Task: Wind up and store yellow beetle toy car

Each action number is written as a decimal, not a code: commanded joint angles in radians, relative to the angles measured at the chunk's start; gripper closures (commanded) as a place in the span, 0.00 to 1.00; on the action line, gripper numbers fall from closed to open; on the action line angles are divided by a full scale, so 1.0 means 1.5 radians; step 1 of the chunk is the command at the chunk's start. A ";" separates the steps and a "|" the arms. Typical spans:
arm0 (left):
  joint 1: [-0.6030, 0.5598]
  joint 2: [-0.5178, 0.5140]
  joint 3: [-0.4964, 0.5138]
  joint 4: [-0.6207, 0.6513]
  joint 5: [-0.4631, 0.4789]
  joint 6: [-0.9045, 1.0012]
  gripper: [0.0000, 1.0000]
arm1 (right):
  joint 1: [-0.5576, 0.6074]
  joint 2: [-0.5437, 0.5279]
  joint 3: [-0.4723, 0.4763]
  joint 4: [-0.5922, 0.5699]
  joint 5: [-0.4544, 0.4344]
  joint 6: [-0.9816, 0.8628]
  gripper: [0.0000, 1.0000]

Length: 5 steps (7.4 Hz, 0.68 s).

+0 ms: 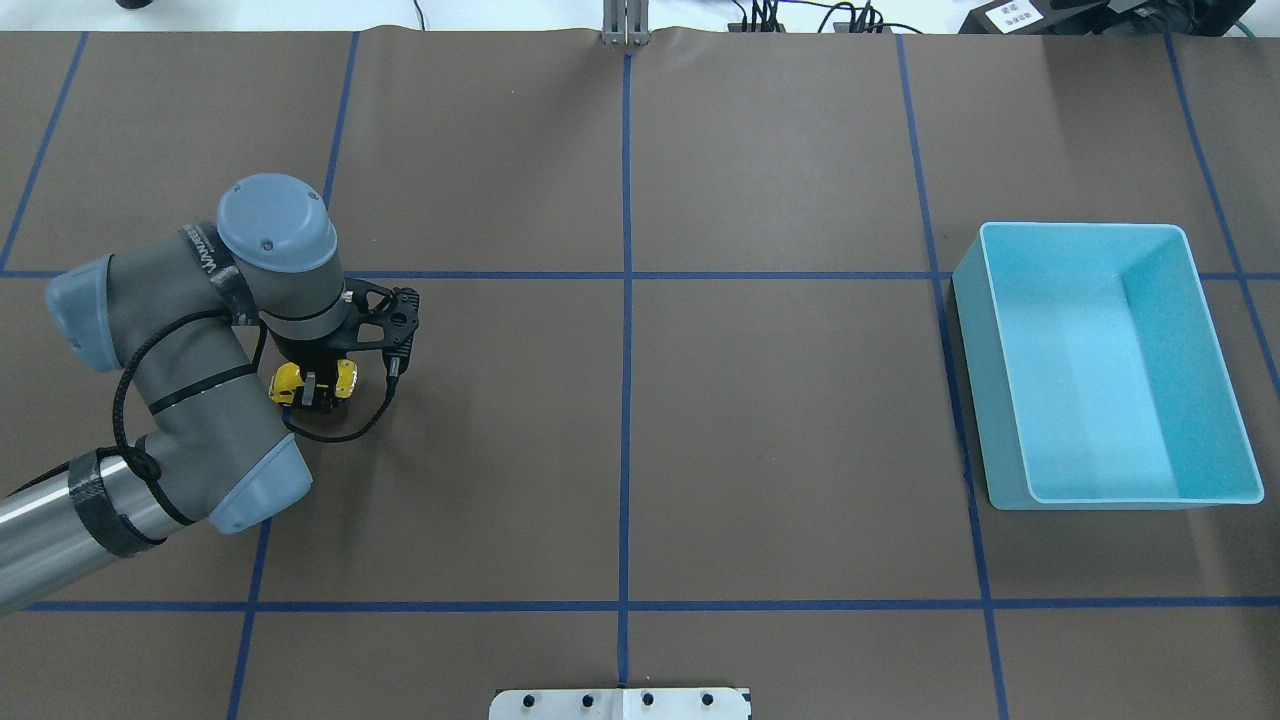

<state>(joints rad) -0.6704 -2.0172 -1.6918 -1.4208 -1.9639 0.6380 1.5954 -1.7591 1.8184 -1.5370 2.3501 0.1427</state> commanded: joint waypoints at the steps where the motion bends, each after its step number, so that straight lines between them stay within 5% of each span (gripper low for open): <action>1: 0.000 0.001 0.000 -0.001 -0.002 0.000 1.00 | 0.000 0.001 0.000 0.000 0.000 0.000 0.00; 5: 0.000 0.009 0.000 -0.016 -0.006 0.007 1.00 | -0.004 0.002 -0.003 0.000 0.000 0.000 0.00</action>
<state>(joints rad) -0.6703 -2.0064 -1.6920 -1.4425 -1.9706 0.6413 1.5920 -1.7569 1.8142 -1.5370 2.3489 0.1427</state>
